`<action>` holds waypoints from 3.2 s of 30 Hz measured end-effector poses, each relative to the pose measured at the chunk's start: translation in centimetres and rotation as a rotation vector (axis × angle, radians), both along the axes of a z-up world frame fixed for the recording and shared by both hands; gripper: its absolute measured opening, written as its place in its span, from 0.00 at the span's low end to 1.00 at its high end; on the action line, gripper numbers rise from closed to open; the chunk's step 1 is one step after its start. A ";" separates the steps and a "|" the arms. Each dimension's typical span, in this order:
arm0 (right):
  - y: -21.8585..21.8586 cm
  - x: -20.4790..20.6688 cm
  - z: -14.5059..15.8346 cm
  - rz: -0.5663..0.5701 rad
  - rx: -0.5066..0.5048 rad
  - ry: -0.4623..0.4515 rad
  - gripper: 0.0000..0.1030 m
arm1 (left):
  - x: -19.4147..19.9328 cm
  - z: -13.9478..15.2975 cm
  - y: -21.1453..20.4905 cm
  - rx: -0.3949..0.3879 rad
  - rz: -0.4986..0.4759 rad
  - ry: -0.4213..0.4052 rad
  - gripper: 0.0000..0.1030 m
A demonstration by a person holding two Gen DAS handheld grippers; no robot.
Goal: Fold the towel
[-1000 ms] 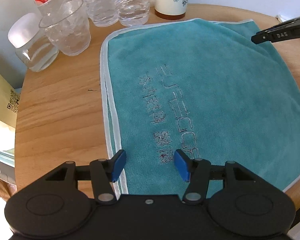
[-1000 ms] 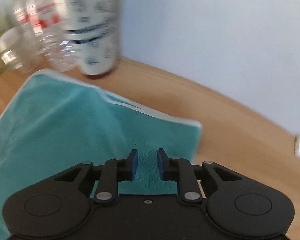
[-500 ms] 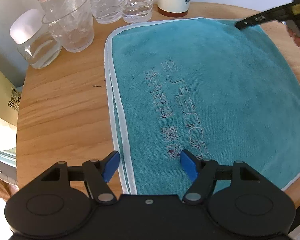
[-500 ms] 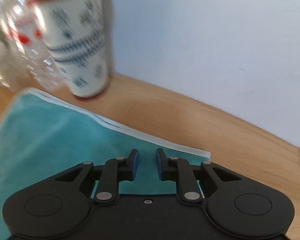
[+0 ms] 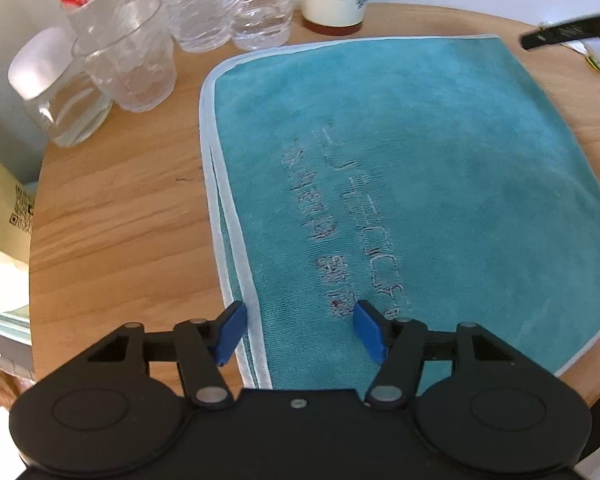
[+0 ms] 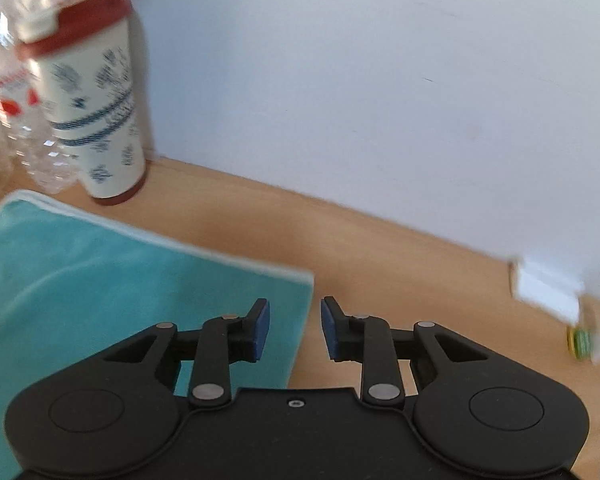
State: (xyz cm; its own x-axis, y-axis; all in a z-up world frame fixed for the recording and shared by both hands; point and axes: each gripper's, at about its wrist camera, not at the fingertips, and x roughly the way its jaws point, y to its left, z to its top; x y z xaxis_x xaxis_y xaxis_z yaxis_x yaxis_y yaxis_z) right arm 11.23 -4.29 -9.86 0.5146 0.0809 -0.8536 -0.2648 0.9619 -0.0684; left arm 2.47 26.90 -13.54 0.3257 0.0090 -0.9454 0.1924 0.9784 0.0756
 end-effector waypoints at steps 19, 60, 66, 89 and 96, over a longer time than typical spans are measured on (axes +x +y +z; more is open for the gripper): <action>1.8 -16.3 -4.1 0.106 0.061 0.149 0.34 | -3.3 -0.4 -1.0 0.060 0.030 0.019 0.60; -5.1 2.9 -1.2 -0.131 0.177 0.067 0.47 | 8.9 0.7 -0.5 -0.008 0.159 -0.101 0.82; -4.6 5.5 -3.4 -0.166 0.221 0.105 0.47 | 12.3 -0.9 -0.6 -0.005 0.125 -0.088 0.82; -3.5 10.2 -5.4 0.035 0.290 0.244 0.42 | 14.7 -1.5 -2.0 -0.083 0.118 -0.032 0.31; -4.3 11.0 -5.8 0.031 0.355 0.316 0.14 | 16.1 -1.9 -2.7 -0.084 0.091 -0.021 0.20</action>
State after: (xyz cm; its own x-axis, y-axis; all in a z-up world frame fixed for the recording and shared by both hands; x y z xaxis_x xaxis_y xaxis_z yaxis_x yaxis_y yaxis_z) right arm 22.22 -8.62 -15.64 0.2270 0.4075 -0.8846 -0.2484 0.9024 0.3520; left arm 18.58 24.18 -15.41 0.3472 -0.0393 -0.9370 0.1014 0.9948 -0.0042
